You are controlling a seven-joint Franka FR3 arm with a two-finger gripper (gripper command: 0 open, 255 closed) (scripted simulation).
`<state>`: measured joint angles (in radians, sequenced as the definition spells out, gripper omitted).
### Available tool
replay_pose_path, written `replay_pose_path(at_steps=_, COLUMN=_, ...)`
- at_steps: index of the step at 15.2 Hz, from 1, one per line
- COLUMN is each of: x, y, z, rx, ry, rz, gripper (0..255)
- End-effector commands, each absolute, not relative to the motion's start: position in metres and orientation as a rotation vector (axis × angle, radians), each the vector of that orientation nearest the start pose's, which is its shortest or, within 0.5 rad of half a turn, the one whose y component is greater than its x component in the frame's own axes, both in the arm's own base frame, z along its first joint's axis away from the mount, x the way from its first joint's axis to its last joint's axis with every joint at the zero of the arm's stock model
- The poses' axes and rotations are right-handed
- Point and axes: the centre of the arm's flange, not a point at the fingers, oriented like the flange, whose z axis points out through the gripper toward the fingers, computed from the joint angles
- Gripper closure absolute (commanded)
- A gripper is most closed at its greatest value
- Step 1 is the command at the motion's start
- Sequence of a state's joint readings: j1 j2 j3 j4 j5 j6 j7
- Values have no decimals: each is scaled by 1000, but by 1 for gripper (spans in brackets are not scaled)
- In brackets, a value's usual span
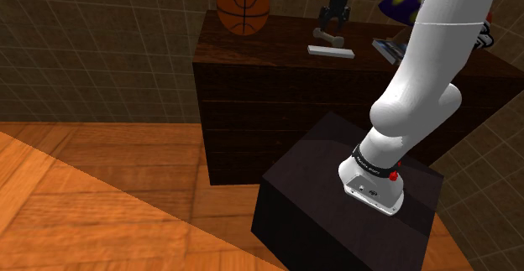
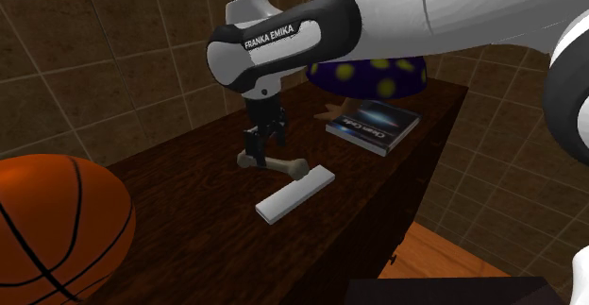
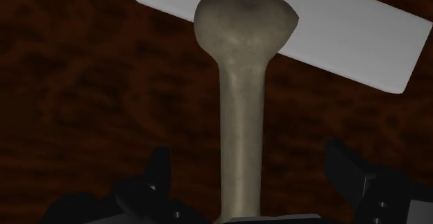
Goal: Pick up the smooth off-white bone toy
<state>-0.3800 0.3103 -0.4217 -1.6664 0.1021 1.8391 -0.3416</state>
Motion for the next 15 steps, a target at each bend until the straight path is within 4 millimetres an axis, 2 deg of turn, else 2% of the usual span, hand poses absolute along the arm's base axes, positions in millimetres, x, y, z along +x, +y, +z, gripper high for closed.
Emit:
replay_pose_path(at_steps=1, x=462, y=-431, z=420, rx=-3013, ry=741, rz=166, gripper=0)
replay_pose_path(at_steps=4, x=462, y=-431, z=401, rx=-3013, ry=741, rz=166, gripper=0)
replay_pose_path(at_steps=6, x=462, y=-431, z=401, rx=-3013, ry=741, rz=166, gripper=0)
replay_pose_path(at_steps=7, x=462, y=-432, z=402, rx=-3013, ry=741, rz=166, gripper=255)
replay_pose_path(at_steps=15, x=462, y=-431, z=402, rx=-3013, ry=741, rz=166, gripper=255)
